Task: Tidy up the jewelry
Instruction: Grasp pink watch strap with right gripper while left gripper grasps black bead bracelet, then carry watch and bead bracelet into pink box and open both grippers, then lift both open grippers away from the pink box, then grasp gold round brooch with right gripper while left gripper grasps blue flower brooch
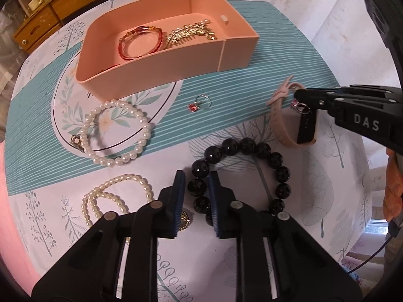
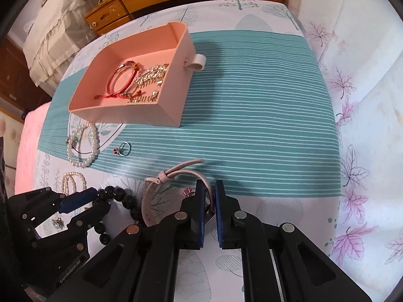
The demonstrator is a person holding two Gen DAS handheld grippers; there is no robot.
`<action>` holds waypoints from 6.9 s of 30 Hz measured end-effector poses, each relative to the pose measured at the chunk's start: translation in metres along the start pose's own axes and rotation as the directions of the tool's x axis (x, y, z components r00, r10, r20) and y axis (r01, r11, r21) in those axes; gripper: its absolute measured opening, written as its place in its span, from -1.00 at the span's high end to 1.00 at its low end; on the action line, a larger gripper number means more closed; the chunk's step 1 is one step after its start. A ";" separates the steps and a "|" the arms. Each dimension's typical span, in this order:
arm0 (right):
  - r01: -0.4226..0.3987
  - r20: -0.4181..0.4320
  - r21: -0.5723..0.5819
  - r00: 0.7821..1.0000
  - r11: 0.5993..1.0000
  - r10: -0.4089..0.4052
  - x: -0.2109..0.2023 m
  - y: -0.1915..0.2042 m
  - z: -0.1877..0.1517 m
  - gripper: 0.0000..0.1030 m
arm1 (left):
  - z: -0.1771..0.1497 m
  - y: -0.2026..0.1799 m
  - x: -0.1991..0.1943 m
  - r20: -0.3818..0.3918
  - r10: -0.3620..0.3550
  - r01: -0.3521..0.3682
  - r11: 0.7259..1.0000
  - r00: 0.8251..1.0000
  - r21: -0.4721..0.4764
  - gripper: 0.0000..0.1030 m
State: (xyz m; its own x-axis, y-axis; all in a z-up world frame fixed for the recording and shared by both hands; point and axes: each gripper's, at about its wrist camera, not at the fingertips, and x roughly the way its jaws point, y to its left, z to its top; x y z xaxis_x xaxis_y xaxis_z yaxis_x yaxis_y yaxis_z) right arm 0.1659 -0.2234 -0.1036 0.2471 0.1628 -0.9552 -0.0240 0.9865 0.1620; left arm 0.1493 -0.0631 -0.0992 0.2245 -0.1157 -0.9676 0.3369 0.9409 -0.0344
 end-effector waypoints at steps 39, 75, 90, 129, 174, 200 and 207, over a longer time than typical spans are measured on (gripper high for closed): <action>-0.088 0.173 0.033 0.982 0.996 0.081 -0.106 0.009 0.002 0.93 | 0.034 0.060 -0.149 0.312 -0.006 0.077 0.973 0.950 -0.217 0.76; -0.181 0.184 0.066 0.969 0.981 0.166 -0.021 0.049 0.123 0.93 | 0.125 0.109 -0.064 0.317 -0.003 0.091 0.961 0.948 -0.263 0.75; -0.191 0.146 0.073 0.973 0.979 0.179 0.004 0.049 0.131 0.77 | 0.126 0.107 -0.058 0.325 -0.030 0.117 0.960 0.945 -0.253 0.75; -0.236 0.209 0.052 0.953 0.970 0.221 -0.083 0.039 0.059 0.20 | 0.052 0.095 -0.110 0.315 0.029 0.048 0.971 0.949 -0.235 0.74; -0.172 -0.017 -0.160 0.985 0.972 0.172 -0.043 0.132 -0.066 0.20 | -0.155 0.147 -0.091 0.219 0.023 0.076 0.896 0.976 -0.437 -0.04; 0.042 -0.099 -0.411 0.991 0.911 -0.091 0.022 0.206 -0.057 0.59 | -0.152 0.121 -0.055 0.112 0.014 0.028 0.931 0.994 -0.365 0.32; 0.053 -0.092 -0.420 0.991 0.906 -0.101 0.026 0.213 -0.060 0.64 | -0.153 0.124 -0.053 0.116 -0.004 0.049 0.923 0.993 -0.383 0.61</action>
State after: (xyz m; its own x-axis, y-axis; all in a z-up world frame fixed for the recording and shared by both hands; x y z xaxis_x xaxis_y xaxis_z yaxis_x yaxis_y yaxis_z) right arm 0.1088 -0.0081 -0.1085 0.1579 0.0632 -0.9854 -0.4158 0.9094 -0.0083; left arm 0.0393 0.1079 -0.0906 0.3275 -0.1560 -0.9319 -0.0282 0.9842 -0.1746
